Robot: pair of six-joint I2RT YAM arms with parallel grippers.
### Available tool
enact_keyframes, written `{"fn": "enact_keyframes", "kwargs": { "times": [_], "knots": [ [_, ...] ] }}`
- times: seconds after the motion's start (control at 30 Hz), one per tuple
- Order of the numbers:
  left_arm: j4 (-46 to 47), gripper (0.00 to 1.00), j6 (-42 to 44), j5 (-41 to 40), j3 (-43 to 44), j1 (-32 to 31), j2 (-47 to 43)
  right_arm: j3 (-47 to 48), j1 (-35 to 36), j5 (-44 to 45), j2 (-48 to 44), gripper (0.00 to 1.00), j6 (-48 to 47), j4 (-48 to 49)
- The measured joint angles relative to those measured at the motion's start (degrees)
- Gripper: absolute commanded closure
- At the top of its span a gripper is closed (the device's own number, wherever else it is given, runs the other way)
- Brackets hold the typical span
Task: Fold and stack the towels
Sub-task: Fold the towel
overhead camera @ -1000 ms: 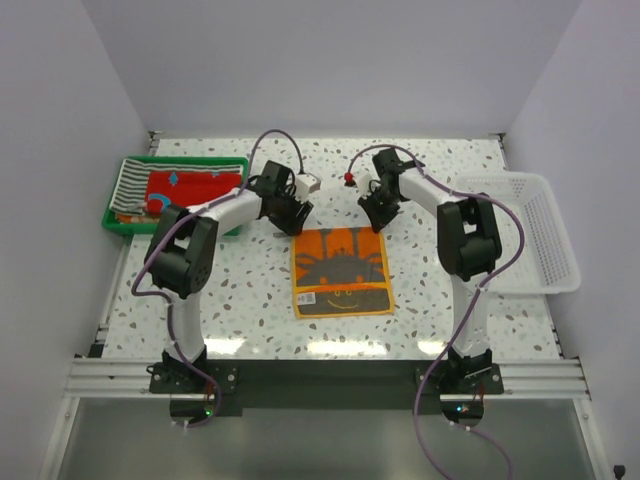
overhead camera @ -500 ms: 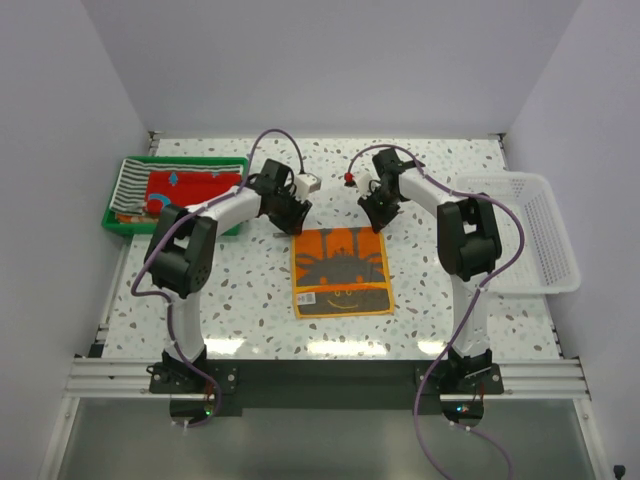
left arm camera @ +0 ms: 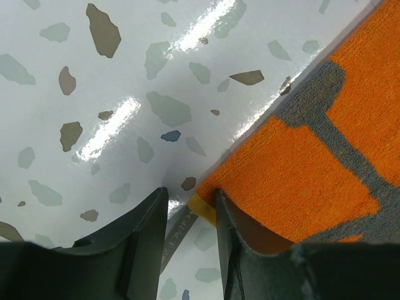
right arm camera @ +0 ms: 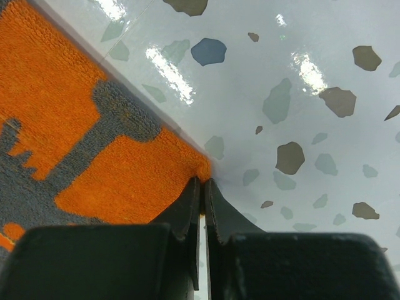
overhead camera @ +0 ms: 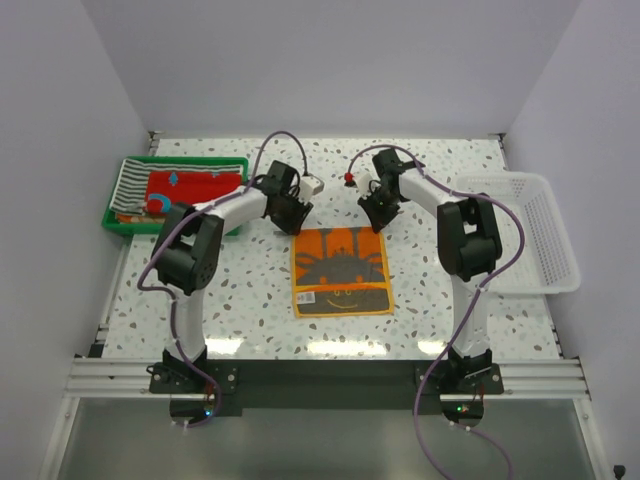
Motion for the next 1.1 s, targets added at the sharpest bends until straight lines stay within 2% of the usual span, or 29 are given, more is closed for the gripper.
{"fn": "enact_keyframes", "kwargs": {
  "times": [0.3,0.4,0.47,0.53,0.83,1.1],
  "knots": [
    [1.25,0.62,-0.28,-4.33,-1.33,-2.49,-0.52,-0.83,0.02,0.20,-0.50,1.00,0.00,0.83],
    [1.95,0.73,-0.76,-4.76,-2.21,-3.02,-0.96,-0.83,0.07,0.31,-0.52,1.00,0.04,0.85],
    [1.99,0.89,-1.20,-4.90,-2.34,-3.34,-1.01,-0.85,0.07,0.33,-0.55,1.00,0.07,0.85],
    [1.99,1.00,-1.36,-4.83,-2.43,-3.58,-1.01,-0.85,0.07,0.33,-0.55,1.00,0.09,0.87],
    [0.79,1.00,-0.74,-2.67,-0.90,-1.92,-0.50,-0.83,0.09,0.46,-0.63,1.00,0.85,1.01],
    [-0.09,1.00,1.33,-1.51,4.22,0.50,1.38,-0.20,0.22,1.70,-0.70,1.00,2.16,2.75]
  ]
}}
